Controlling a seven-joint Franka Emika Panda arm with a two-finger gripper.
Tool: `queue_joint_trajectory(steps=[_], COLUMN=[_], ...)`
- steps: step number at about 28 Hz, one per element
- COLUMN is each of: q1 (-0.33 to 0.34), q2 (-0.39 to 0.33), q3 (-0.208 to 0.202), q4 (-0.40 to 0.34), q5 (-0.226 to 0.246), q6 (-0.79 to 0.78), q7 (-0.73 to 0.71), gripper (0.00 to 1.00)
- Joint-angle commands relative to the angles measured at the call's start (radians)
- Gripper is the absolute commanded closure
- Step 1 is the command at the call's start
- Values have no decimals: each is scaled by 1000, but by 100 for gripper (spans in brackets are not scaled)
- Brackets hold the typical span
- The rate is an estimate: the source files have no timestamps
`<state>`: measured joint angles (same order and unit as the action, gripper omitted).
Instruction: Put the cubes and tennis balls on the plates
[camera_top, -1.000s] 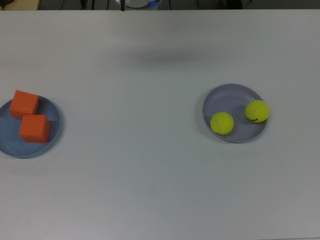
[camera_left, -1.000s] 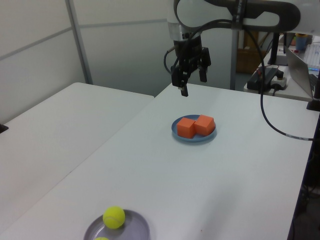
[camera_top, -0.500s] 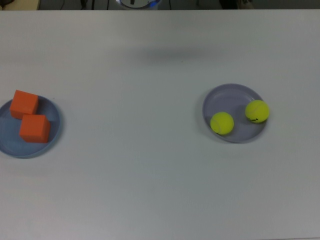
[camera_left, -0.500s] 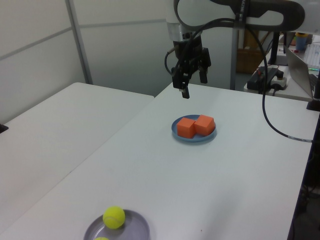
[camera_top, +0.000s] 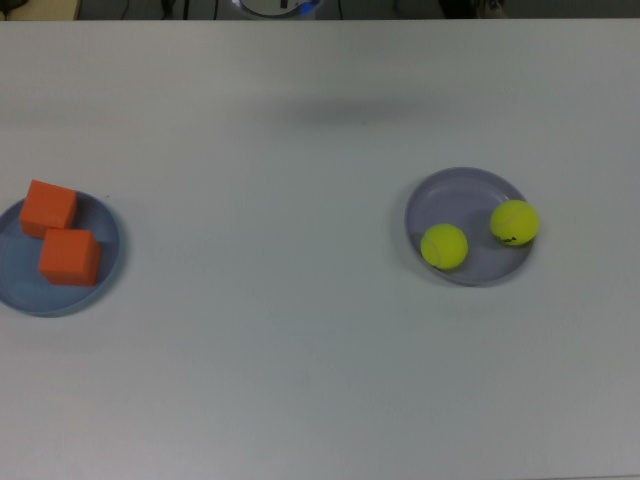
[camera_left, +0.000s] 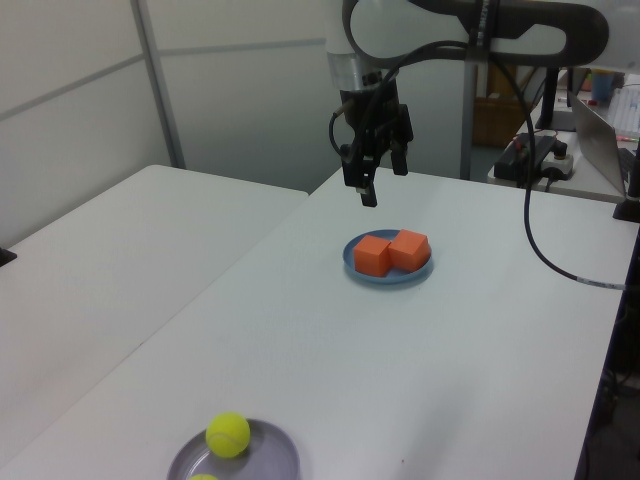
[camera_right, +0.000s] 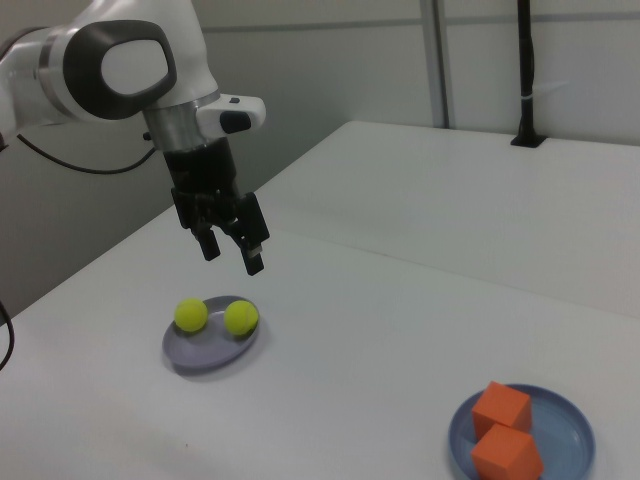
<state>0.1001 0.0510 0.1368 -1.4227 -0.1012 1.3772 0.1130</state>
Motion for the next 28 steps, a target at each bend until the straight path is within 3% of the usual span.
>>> queue_joint_trajectory(steps=[1, 9, 28], q1=[3, -5, -2], q2=[-7, -3, -16], q3=[-8, -11, -11], q4=[-16, -16, -2], q5=[20, 20, 18], q6=[-10, -10, -15], q7=[-73, -147, -154], gripper=[0, 0, 0])
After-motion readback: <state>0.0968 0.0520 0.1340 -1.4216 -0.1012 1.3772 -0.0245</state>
